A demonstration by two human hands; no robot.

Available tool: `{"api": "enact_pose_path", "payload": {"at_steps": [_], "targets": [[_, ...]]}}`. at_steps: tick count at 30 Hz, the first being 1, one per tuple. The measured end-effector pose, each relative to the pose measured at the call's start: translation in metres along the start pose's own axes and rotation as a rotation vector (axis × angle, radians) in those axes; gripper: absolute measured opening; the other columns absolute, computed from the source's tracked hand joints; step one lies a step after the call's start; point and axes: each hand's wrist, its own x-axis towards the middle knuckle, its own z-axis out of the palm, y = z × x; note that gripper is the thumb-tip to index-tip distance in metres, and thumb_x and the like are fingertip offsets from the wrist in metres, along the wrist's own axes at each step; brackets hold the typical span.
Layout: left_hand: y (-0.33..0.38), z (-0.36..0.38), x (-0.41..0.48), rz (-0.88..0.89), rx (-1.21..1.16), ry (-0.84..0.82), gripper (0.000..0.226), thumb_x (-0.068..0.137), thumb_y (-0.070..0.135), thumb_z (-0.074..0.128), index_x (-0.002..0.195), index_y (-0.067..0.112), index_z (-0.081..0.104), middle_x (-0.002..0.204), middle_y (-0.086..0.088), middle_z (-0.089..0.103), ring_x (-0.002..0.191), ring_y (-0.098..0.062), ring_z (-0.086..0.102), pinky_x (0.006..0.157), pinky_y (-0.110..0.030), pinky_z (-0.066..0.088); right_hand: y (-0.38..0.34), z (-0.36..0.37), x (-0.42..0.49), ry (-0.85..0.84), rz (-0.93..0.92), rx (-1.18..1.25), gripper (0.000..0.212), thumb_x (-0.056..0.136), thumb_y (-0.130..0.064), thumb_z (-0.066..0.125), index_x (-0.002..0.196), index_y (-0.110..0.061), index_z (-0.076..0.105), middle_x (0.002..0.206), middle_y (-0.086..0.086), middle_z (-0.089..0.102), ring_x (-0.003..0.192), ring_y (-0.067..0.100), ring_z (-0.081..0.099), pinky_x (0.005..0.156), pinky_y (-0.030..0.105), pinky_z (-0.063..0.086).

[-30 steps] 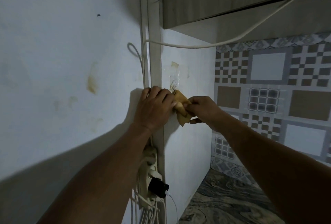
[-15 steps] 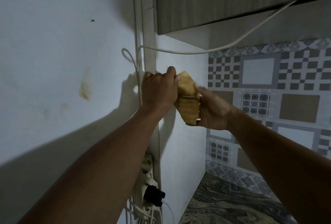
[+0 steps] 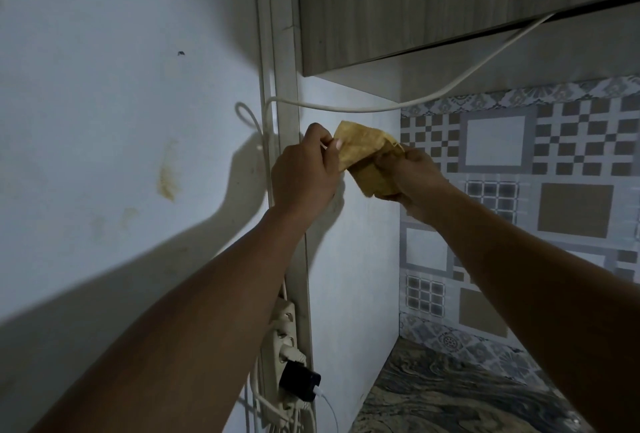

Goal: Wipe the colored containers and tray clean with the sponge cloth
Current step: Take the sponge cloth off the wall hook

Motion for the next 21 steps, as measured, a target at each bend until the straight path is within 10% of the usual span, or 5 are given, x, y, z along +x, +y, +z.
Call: {"api": "enact_pose_path", "payload": {"at_steps": [7,11,21], "targets": [[-0.005,-0.003,-0.001,-0.189,-0.167,-0.032,0.015,0.095,0.031,0.062,0.085,0.019,0.060,0.065,0.015,0.054,0.065,-0.014,0.057,0.059,-0.024,0.039,0.003,-0.034,-0.013,-0.252,0.235,0.052,0.030,0.093,-0.019,0.067,0.120,-0.009,0.064,0.116,0.012,0.073,0.109,0.028,0.069,0.093,0.046,0.057],[-0.001,0.001,-0.006,-0.360,-0.363,-0.205,0.016,0.092,0.032,0.068,0.086,0.017,0.067,0.076,0.001,0.066,0.068,-0.018,0.068,0.056,-0.036,0.060,0.011,-0.054,-0.023,-0.194,0.302,0.121,0.027,0.099,-0.023,0.059,0.122,-0.009,0.062,0.118,0.011,0.072,0.111,0.028,0.068,0.094,0.048,0.056],[0.033,0.015,-0.041,-0.840,-0.711,-0.660,0.004,0.090,0.017,0.071,0.093,0.018,0.073,0.099,-0.008,0.073,0.079,-0.020,0.069,0.059,-0.028,0.055,0.020,-0.102,-0.060,-0.079,0.224,-0.156,0.019,0.101,-0.020,0.054,0.115,-0.010,0.062,0.106,0.012,0.062,0.090,0.025,0.063,0.071,0.035,0.057]]}}
